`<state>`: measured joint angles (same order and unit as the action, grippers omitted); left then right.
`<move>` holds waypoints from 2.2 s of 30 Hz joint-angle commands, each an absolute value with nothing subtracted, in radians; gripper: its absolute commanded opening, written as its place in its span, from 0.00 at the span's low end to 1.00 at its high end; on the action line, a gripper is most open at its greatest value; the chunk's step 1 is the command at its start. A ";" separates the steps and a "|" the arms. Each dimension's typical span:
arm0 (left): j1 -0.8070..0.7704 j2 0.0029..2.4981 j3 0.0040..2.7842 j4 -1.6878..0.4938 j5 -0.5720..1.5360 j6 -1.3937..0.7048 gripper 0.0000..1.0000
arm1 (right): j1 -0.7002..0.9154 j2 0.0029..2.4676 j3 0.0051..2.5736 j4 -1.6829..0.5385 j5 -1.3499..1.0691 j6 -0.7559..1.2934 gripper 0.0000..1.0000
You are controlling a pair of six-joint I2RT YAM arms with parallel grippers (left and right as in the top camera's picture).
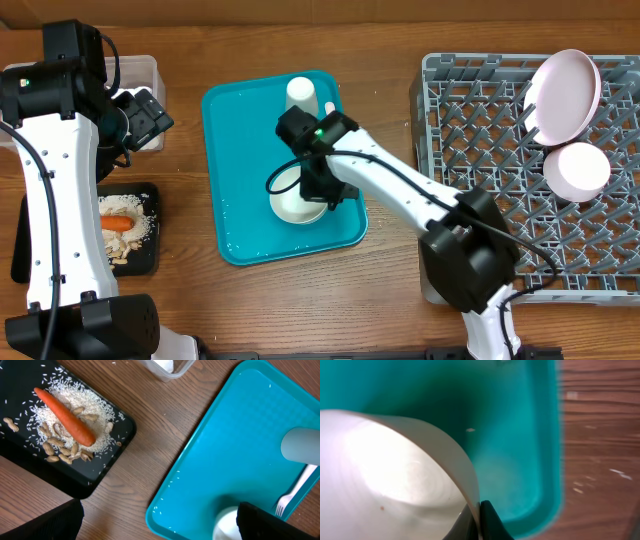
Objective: Sort waste into correct bins and load items into the dishwasher rack
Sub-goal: 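Lift the white bowl and carry it right into the dish rack, then set the bowl upright in the rack's back right and open the right gripper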
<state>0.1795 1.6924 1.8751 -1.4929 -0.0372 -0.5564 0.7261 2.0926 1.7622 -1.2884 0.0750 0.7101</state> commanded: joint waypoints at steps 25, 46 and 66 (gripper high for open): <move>0.184 1.690 1.884 -1.491 -0.033 -0.576 1.00 | 0.269 1.529 1.672 -1.694 0.857 1.006 0.04; 0.184 1.690 1.884 -1.491 -0.033 -0.576 1.00 | -0.050 1.645 1.637 -1.182 1.329 0.788 0.04; 0.184 1.690 1.884 -1.491 -0.033 -0.576 1.00 | -0.047 1.995 1.637 -0.800 1.432 0.305 0.04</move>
<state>0.1795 1.6924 1.8751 -1.4929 -0.0372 -0.5564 -0.0498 1.9263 1.6363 -0.7868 1.4811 0.3546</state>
